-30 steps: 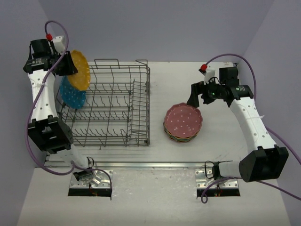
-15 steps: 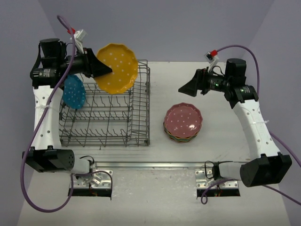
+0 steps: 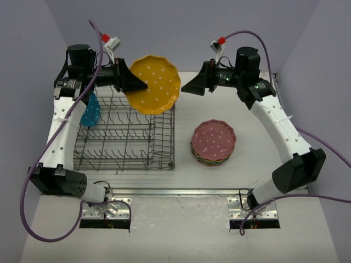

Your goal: Unload the plates from the dish rack

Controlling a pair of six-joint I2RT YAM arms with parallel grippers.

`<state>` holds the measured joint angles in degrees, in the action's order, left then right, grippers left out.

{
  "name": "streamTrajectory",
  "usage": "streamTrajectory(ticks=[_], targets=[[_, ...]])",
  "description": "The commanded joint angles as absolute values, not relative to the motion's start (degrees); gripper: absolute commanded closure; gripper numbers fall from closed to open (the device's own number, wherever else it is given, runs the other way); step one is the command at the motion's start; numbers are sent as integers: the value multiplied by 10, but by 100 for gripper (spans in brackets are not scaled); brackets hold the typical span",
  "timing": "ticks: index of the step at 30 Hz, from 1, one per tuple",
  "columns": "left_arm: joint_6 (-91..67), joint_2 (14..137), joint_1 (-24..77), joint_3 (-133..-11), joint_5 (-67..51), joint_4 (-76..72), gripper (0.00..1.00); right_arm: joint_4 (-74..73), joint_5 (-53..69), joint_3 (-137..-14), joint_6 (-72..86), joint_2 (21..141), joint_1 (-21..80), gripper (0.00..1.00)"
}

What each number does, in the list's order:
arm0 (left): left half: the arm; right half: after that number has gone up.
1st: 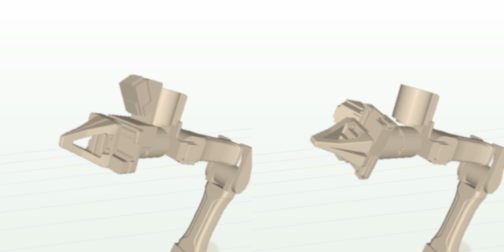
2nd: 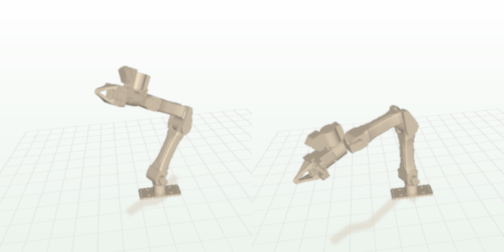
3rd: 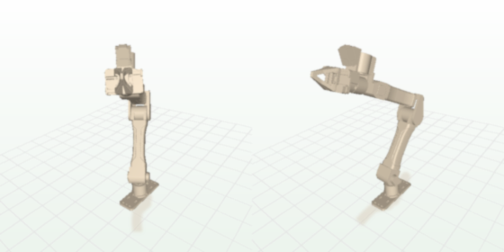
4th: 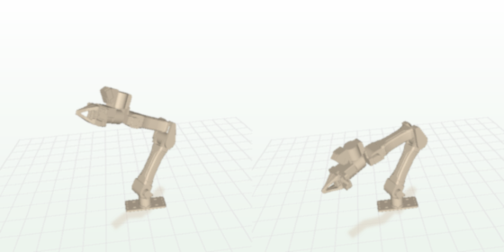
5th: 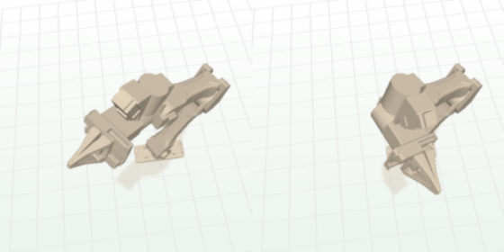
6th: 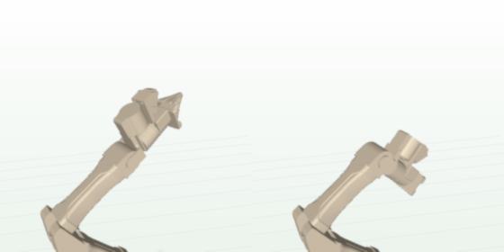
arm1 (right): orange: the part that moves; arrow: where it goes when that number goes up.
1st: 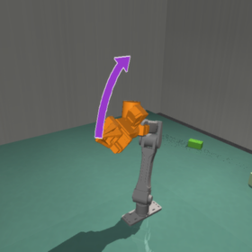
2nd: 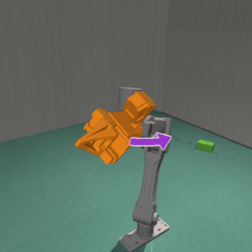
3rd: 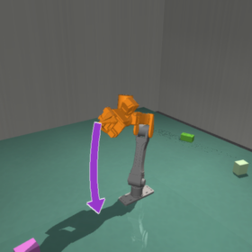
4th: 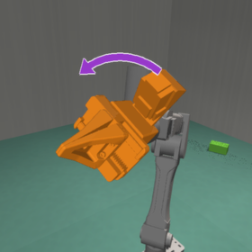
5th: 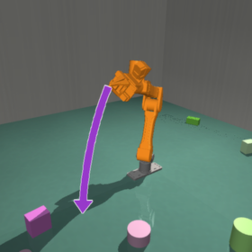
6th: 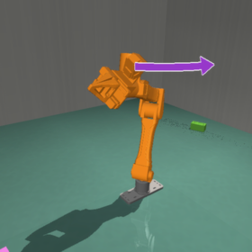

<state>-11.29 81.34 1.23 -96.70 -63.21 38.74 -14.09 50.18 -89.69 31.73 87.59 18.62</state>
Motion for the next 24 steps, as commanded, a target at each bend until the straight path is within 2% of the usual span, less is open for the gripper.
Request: streamTrajectory(ticks=[1,6,8,10,13,15,16,17,18,24], targets=[[-128,812,32,-967,-677,318,100,-88,502,-944,361,931,218,1],[-129,820,39,-957,-695,317,100,-67,497,-976,375,979,244,4],[-133,824,44,-952,-702,314,100,-44,511,-977,395,989,245,23],[-135,828,47,-946,-705,311,100,-27,527,-969,404,989,245,60],[-137,836,47,-943,-704,309,98,-33,525,-954,403,977,244,91],[-142,843,46,-941,-694,310,78,-34,518,-921,404,955,238,100],[-142,843,46,-940,-688,311,60,-34,520,-913,407,941,230,100],[-141,844,46,-943,-674,316,28,-34,526,-896,410,931,223,100],[-139,846,46,-946,-659,322,1,-33,532,-880,414,921,214,100],[-99,840,25,-995,-543,380,0,-37,599,-769,444,819,52,100]])
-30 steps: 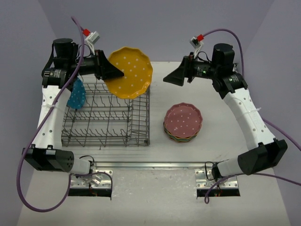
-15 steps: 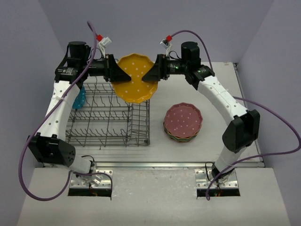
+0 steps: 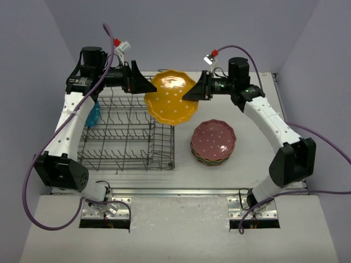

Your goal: Unload the plates from the dish rack

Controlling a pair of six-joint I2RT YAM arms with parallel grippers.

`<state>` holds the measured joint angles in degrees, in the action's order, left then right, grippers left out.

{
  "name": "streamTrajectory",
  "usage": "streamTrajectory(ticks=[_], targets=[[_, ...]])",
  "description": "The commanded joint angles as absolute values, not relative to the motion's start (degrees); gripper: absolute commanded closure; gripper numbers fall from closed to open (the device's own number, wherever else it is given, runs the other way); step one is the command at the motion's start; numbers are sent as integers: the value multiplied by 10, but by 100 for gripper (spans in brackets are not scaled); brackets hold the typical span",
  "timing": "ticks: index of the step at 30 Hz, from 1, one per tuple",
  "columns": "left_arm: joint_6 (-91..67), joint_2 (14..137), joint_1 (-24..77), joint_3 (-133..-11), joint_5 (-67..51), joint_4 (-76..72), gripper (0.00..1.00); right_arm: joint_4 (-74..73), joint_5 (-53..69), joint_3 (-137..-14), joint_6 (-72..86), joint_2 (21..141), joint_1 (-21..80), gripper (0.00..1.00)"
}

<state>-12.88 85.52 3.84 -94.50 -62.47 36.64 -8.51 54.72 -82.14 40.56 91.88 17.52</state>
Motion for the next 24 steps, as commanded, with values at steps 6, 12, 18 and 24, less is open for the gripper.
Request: streamTrajectory(ticks=[6,12,18,24], targets=[[-50,828,9,-1047,-418,436,0,-150,679,-660,334,738,-114,100],[-42,816,4,-1055,-253,457,0,-351,583,-617,166,733,-131,100],[-24,812,-15,-1056,-129,486,0,-406,533,-600,109,784,-123,100],[-13,807,-45,-1031,-137,503,0,-403,474,-582,80,801,-70,100]])
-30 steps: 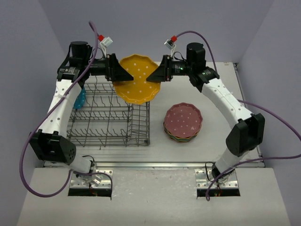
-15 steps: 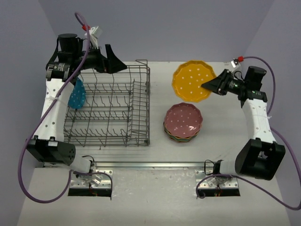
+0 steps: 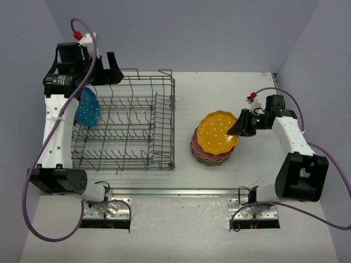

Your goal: Unload the plates from the dish rack

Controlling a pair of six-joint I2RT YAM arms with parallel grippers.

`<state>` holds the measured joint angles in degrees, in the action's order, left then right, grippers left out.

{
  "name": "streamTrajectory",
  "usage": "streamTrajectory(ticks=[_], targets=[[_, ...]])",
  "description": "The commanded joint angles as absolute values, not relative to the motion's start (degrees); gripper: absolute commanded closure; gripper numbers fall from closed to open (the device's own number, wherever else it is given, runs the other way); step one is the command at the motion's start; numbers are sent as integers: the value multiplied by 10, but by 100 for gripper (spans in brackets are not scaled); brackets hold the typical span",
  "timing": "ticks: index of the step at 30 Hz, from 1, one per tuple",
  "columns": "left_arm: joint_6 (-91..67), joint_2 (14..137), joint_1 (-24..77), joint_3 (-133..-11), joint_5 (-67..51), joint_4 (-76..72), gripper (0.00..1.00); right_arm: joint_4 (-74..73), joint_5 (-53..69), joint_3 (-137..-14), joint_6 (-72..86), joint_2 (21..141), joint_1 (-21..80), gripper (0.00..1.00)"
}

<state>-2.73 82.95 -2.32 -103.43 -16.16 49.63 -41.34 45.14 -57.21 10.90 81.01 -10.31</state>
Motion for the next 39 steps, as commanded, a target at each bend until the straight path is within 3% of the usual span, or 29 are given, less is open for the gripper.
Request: streamTrajectory(ticks=[1,11,13,14,15,17,18,20,32,35,37,39], targets=[[-14,806,-58,-1026,-145,503,0,-400,466,-580,78,807,-64,100],[-5,797,-98,-993,-167,510,0,-397,387,-571,55,834,-44,99],[-6,798,-98,-992,-171,509,0,-402,375,-576,52,837,-41,92],[-5,798,-98,-992,-174,509,0,-411,363,-582,48,839,-39,82],[-5,798,-98,-992,-174,509,0,-411,357,-586,47,839,-38,81],[-8,799,-97,-991,-164,509,0,-421,342,-602,44,837,-37,48],[-11,797,-98,-991,-157,509,0,-423,334,-610,42,835,-38,38],[-25,791,-102,-988,-145,508,0,-426,327,-622,39,829,-37,30],[-17,818,-160,-1012,-28,549,0,-437,258,-743,11,794,-37,27],[-10,842,-176,-1026,3,563,0,-430,253,-750,7,774,-37,17],[-3,858,-183,-1027,26,569,0,-427,255,-751,6,767,-36,5],[0,868,-186,-1026,35,568,0,-426,253,-751,9,759,-37,1]])
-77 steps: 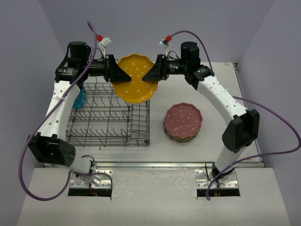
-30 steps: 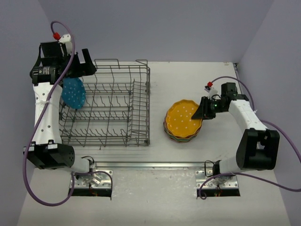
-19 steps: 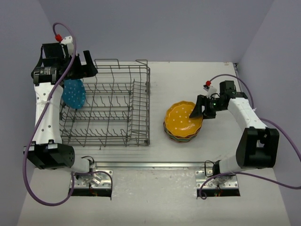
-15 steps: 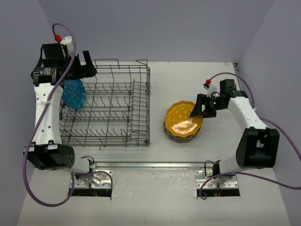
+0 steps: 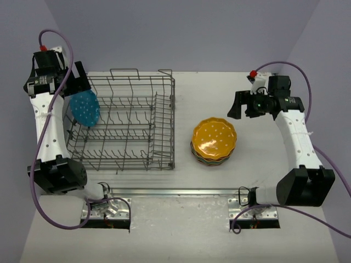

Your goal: Unload the plates from the dish rack

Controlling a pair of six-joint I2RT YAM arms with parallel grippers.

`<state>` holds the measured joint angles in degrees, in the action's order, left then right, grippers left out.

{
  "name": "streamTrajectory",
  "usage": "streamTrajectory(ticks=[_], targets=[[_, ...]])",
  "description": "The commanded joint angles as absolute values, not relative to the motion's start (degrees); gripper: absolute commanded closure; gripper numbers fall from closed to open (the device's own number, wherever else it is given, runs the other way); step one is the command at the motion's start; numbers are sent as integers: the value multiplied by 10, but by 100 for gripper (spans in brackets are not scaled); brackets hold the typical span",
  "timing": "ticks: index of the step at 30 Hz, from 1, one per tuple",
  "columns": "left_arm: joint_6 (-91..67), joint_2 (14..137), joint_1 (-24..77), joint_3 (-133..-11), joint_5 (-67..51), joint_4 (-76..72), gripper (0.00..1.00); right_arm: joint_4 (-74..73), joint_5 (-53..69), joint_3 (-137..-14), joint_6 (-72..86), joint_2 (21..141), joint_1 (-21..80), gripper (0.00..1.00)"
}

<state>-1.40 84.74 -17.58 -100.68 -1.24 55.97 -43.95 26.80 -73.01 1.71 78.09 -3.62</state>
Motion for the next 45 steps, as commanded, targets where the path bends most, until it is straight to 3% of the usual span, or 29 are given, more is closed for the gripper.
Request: streamTrajectory(ticks=[1,12,33,45], targets=[[12,873,-186,-1025,40,568,0,-425,253,-751,10,758,-36,1],[14,941,-187,-1020,115,535,0,-452,291,-768,28,772,-36,1],[12,1022,-192,-958,4,472,2,-516,361,-827,74,799,-36,1],[32,996,-193,-931,-86,434,37,-509,375,-792,69,783,-36,1]])
